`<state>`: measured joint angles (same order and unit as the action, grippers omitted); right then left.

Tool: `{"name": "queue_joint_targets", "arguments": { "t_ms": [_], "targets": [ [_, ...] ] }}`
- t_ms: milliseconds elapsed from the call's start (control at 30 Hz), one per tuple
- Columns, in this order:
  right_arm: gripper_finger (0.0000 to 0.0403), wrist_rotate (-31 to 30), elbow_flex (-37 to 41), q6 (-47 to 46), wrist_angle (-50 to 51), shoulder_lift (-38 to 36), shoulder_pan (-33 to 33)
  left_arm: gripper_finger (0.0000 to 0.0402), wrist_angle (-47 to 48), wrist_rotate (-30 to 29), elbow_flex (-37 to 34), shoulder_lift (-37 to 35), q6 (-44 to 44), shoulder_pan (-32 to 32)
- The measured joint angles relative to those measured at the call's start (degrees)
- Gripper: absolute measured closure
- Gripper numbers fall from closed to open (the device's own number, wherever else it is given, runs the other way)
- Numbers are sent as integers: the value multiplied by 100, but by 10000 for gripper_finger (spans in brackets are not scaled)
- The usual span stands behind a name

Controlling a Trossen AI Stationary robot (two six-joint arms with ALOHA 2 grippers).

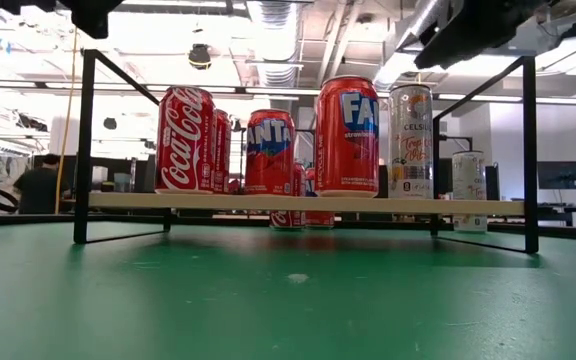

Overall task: Place canned beverage on shelf
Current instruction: Put the right orange soda can on the shelf aligned with the other orange soda can

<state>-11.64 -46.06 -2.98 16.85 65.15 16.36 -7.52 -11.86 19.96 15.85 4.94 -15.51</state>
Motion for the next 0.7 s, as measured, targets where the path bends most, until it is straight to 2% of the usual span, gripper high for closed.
{"name": "queue_joint_targets", "arguments": {
  "t_ms": [367, 600, 700],
  "targets": [
    [387, -4, -611, 282, -69, 1164, -80, 95, 7, 109, -227, -421, -95, 0],
    [384, -39, -1163, 217, 1050, 1637, -183, 95, 139, 126, -227, -426, -172, 0],
    [386, -70, -1292, 202, 1070, 1786, -269, 95, 163, 136, -227, -426, -172, 0]
  ]
}}
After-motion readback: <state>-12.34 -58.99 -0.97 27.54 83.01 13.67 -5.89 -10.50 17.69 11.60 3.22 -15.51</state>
